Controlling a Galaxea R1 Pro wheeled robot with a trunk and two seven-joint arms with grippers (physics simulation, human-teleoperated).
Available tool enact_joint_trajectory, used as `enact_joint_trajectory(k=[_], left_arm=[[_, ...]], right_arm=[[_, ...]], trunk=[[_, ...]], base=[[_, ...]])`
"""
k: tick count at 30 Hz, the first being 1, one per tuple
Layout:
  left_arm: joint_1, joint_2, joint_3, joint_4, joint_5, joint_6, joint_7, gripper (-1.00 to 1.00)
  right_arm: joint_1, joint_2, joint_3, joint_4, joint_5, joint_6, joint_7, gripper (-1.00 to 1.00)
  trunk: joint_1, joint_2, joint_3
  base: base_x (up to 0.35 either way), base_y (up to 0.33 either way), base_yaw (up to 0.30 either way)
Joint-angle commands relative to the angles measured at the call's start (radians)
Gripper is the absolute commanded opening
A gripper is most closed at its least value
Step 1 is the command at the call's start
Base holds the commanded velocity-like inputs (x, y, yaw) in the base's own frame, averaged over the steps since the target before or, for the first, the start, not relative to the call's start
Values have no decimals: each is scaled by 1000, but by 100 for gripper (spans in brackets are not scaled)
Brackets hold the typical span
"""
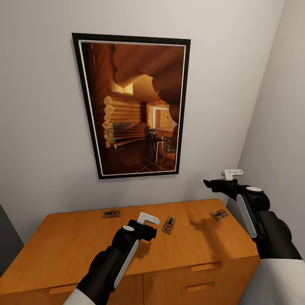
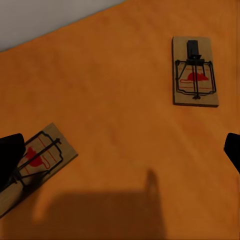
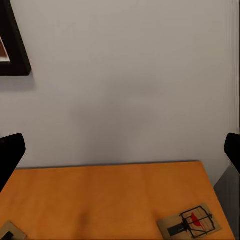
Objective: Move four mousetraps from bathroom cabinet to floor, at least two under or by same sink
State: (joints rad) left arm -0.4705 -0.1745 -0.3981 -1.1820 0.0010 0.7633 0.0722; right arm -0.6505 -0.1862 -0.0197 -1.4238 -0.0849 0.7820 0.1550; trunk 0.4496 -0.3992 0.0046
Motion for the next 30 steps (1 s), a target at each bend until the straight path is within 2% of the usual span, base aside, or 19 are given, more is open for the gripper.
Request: enact_joint_trajectory(k=[1, 7, 12, 17, 24, 30], left_arm=[[0, 0, -3, -1, 1, 5, 5, 100], [0, 0, -7, -1, 1, 5, 5, 100], [0, 0, -8, -1, 1, 5, 5, 100], [0, 0, -8, -1, 1, 4, 4, 100], [0, 0, -9, -1, 26, 3, 5, 100], [0, 0, -11, -2, 48, 2, 5, 100]], right_arm=[[0, -1, -1, 0, 1, 5, 0, 100], [0, -2, -1, 1, 47, 5, 8, 100], [0, -2, 1, 5, 57, 5, 43, 100], [0, -10, -1, 7, 62, 5, 137, 100], [0, -47, -6, 7, 77, 5, 323, 100], [0, -56, -6, 7, 118, 4, 376, 100]], trunk=[[0, -1, 0], [0, -1, 0], [0, -1, 0], [0, -1, 0], [0, -1, 0], [0, -1, 0]], base=[[0, 0, 0], [0, 0, 0], [0, 0, 0], [0, 0, 0], [0, 0, 0], [0, 0, 0]])
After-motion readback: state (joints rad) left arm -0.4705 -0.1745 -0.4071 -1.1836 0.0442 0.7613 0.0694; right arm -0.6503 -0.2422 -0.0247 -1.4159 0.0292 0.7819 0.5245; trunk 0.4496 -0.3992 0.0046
